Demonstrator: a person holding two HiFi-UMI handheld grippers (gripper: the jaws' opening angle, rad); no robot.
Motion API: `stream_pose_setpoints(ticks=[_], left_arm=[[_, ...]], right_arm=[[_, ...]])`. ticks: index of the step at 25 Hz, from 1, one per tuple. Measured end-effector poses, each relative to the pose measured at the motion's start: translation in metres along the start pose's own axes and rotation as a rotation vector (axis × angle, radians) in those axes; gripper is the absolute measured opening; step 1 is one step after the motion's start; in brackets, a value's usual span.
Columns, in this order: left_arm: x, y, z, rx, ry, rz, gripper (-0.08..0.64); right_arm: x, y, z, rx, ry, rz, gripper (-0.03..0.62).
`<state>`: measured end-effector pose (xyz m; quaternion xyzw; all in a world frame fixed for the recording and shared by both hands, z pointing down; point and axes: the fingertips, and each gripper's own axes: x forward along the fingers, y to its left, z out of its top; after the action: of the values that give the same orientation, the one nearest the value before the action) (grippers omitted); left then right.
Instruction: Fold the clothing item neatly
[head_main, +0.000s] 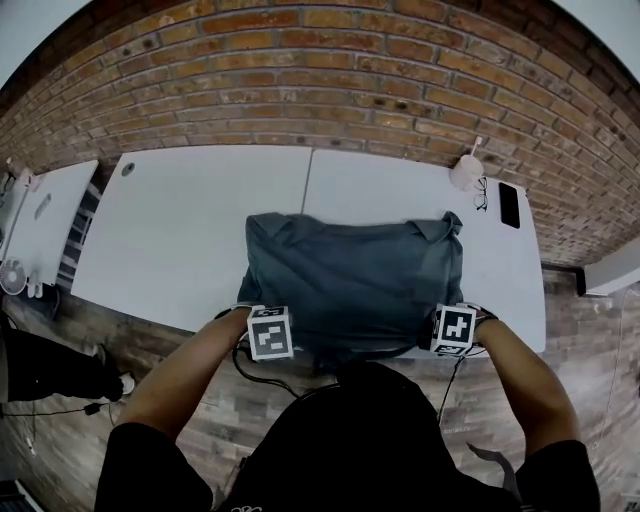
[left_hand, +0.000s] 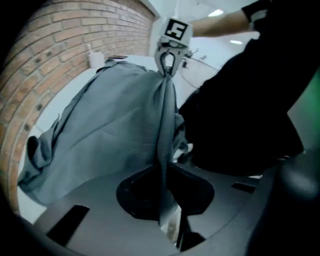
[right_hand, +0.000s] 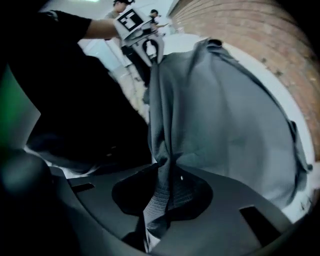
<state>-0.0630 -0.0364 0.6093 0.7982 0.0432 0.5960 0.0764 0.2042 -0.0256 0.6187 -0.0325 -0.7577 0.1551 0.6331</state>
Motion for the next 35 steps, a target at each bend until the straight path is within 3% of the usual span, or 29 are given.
stream_pose_setpoints(ticks=[3,4,6,10,14,18,23,25,30,32,33,35], left_arm=[[-0.029,-0.068,0.002,0.089,-0.012,-0.263,0.040],[-0.040,-0.073,0.005,0.091,-0.026,-0.292,0.040],[-0.059,-0.056,0.009,0.070,-0.049,-0.257,0.040],[-0.087,0.002,0.018,-0.008,-0.063,-0.157,0.038],[-0.090,0.076,0.028,-0.055,-0.031,0.022,0.032],[-0.050,0.137,0.026,-0.109,0.054,0.217,0.032],[0.004,0.167,0.025,-0.029,0.050,0.464,0.021],[0.007,0.169,0.026,-0.038,0.030,0.485,0.021],[0.006,0.171,0.026,-0.115,-0.037,0.470,0.020],[0.001,0.173,0.024,-0.165,-0.069,0.470,0.025],[-0.005,0.175,0.023,-0.214,-0.100,0.464,0.048],[-0.029,0.179,0.019,-0.340,-0.208,0.436,0.157]], right_arm=[[-0.026,0.080,-0.004,-0.051,0.074,0.353,0.061],[-0.037,0.089,-0.002,-0.042,0.067,0.414,0.061],[-0.056,0.079,0.005,-0.010,0.018,0.431,0.061],[-0.088,0.015,0.019,0.104,-0.142,0.303,0.061],[-0.102,-0.048,0.022,0.215,-0.249,0.165,0.061],[-0.076,-0.111,0.016,0.319,-0.257,-0.042,0.063],[-0.022,-0.146,0.011,0.379,-0.216,-0.267,0.063],[-0.016,-0.150,0.013,0.388,-0.237,-0.318,0.061],[-0.017,-0.151,0.008,0.456,-0.317,-0.287,0.063],[-0.018,-0.154,0.005,0.450,-0.339,-0.320,0.069],[-0.023,-0.157,0.003,0.454,-0.358,-0.345,0.123],[-0.045,-0.159,0.000,0.487,-0.430,-0.375,0.299]])
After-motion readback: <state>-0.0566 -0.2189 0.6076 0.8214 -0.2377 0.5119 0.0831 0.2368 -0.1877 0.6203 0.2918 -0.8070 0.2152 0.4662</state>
